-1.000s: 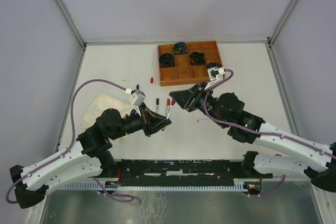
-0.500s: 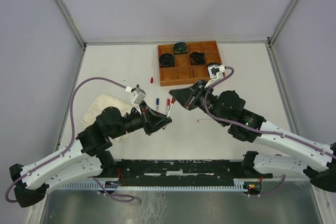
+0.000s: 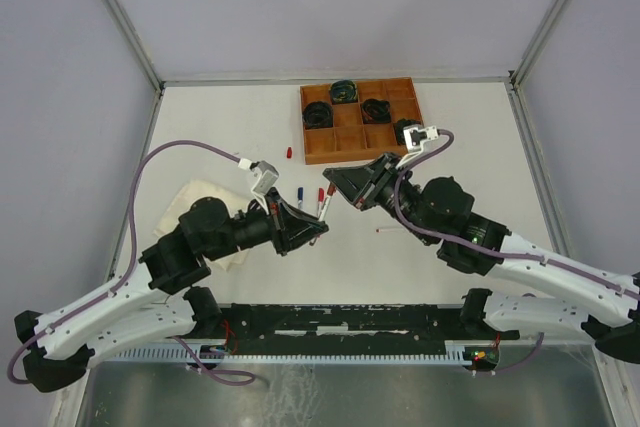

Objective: Insert the pens into the pen caps
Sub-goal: Press the pen cap onto the pen.

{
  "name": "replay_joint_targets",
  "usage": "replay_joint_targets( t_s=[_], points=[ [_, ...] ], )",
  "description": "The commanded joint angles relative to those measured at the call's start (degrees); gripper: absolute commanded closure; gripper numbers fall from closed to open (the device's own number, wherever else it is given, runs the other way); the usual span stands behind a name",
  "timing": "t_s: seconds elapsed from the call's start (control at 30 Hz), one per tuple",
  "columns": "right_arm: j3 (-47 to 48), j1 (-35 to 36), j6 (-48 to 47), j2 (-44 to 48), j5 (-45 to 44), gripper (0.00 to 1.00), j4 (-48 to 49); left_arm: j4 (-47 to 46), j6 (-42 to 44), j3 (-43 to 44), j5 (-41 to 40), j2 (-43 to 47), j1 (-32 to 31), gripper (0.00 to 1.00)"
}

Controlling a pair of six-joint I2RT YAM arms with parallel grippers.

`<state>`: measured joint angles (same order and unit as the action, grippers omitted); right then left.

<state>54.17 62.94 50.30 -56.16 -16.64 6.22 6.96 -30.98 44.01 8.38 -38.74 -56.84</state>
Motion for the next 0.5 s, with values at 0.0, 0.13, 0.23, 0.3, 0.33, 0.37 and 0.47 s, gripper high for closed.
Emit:
replay_joint_targets(
  t_s=[0.0, 0.13, 0.23, 0.3, 0.33, 0.37, 0.47],
  points=[
    [-3.82, 6.4, 0.91, -1.8, 4.26, 1.0, -9.08, -14.71, 1.36, 6.57, -3.15, 0.01, 0.33, 0.97],
    [-5.35, 9.37, 1.36, -1.93, 1.64, 1.0, -10.24, -14.7, 1.62, 7.37, -3.4, -0.21, 0.32, 0.97],
    [-6.77, 10.98, 2.02, -1.97, 0.28, 1.0, -10.29, -14.73, 1.71, 7.77, -3.71, -0.3, 0.31, 0.97],
    [-7.52, 12.27, 2.25, -2.13, -0.88, 1.0, -10.4, -14.78, 1.71, 8.2, -3.94, -0.37, 0.32, 0.97],
    [-7.89, 13.03, 2.4, -2.27, -1.61, 1.0, -10.77, -14.93, 1.76, 8.34, -4.03, -0.45, 0.37, 0.97],
    [-8.24, 13.82, 2.56, -2.32, -2.31, 1.0, -11.06, -15.03, 1.72, 8.57, -4.15, -0.41, 0.39, 0.97],
    [-9.95, 16.03, 3.57, -2.5, -4.32, 1.0, -11.3, -15.22, 1.71, 9.35, -4.78, -0.37, 0.29, 0.97]
  ],
)
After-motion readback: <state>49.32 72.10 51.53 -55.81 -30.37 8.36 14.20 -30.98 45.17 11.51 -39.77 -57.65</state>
